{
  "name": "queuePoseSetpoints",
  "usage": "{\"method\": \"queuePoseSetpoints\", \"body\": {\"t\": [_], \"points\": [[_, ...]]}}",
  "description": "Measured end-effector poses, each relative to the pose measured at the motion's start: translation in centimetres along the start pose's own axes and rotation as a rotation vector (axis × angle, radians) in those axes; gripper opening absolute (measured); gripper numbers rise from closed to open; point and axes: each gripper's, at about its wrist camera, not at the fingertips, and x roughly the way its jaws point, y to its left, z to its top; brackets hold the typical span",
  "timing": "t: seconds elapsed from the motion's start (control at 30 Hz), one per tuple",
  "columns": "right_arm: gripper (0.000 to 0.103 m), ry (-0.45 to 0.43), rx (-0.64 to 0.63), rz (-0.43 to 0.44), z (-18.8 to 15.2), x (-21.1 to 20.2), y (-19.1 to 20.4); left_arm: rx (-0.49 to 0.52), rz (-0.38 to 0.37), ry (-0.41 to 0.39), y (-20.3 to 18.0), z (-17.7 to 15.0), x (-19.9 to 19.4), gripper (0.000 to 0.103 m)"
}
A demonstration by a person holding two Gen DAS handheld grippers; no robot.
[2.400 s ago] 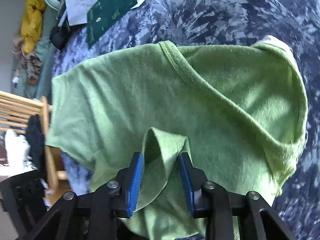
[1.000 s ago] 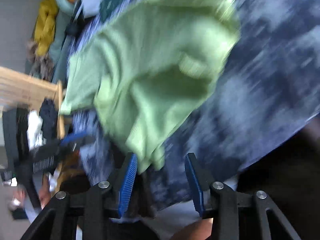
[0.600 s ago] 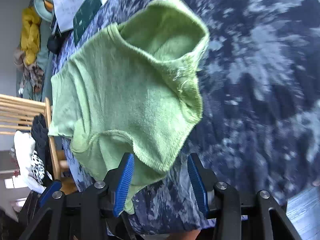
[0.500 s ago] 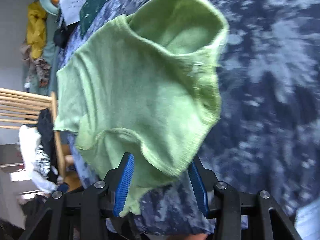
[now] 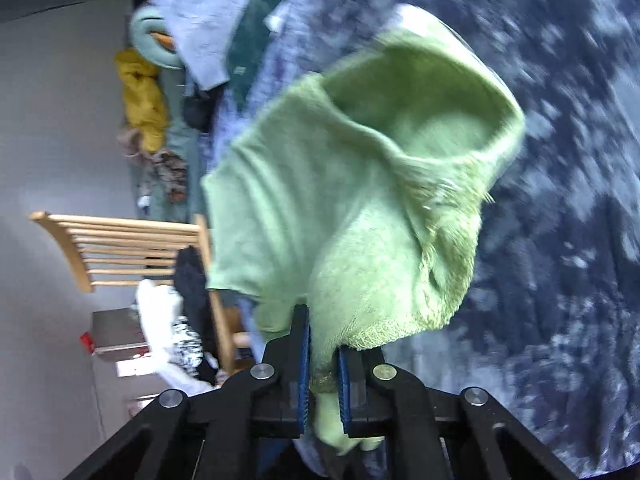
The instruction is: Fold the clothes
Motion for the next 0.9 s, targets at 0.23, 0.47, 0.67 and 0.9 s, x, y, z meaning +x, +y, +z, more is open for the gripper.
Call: {"method": "queuePoseSetpoints", "body": {"t": [0.23,0.47,0.67,0.9], "points": [[0.009,0.028,-0.029,0.005,1.1,-0.3,1.8,0.055,0.157,-0.084,-2.3,1.0,0.9,0.062],[0.010,0.071,-0.045,0.013,2.1,-0.2,2.0,0.038,0.266,-0.008,-2.1,0.6,3.6,0.061],[0.010,0.086,-0.055,0.023,2.6,-0.1,2.0,-0.098,0.288,0.074,0.8,0.0,4.5,0.007],[0.023,0.054,0.007,0.034,2.4,-0.2,0.3,-0.356,0.006,0.046,6.8,1.6,1.8,0.007]]}}
